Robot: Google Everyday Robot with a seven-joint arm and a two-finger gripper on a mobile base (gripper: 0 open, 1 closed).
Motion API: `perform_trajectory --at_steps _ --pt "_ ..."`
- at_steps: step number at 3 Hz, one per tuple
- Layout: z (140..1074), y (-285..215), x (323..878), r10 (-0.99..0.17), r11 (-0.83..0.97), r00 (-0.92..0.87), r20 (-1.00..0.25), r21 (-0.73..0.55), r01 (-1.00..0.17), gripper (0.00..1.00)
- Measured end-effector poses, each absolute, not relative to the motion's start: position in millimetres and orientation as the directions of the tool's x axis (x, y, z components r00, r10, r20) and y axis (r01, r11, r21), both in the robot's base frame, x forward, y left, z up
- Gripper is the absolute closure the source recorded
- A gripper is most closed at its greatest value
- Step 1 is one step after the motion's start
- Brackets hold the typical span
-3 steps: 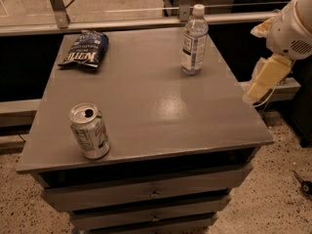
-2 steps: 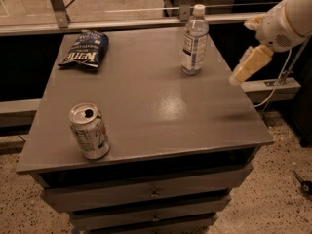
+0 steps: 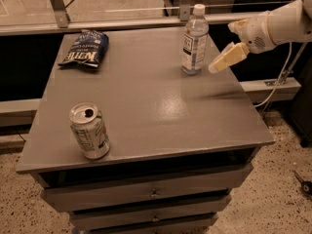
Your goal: Move blue plastic bottle near 7up can
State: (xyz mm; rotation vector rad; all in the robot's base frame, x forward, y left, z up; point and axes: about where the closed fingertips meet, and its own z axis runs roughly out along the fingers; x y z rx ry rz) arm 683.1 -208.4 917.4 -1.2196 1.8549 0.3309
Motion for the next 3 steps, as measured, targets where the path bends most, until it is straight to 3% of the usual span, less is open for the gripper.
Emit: perform_trajectory --at_steps 2,3 --pt "924 -160 711 -0.37 0.522 -0.136 -0.919 -0.084 -0.849 0.0" --pt "926 -139 713 -0.298 0.522 -0.145 -0.943 -0.034 -0.852 0.18"
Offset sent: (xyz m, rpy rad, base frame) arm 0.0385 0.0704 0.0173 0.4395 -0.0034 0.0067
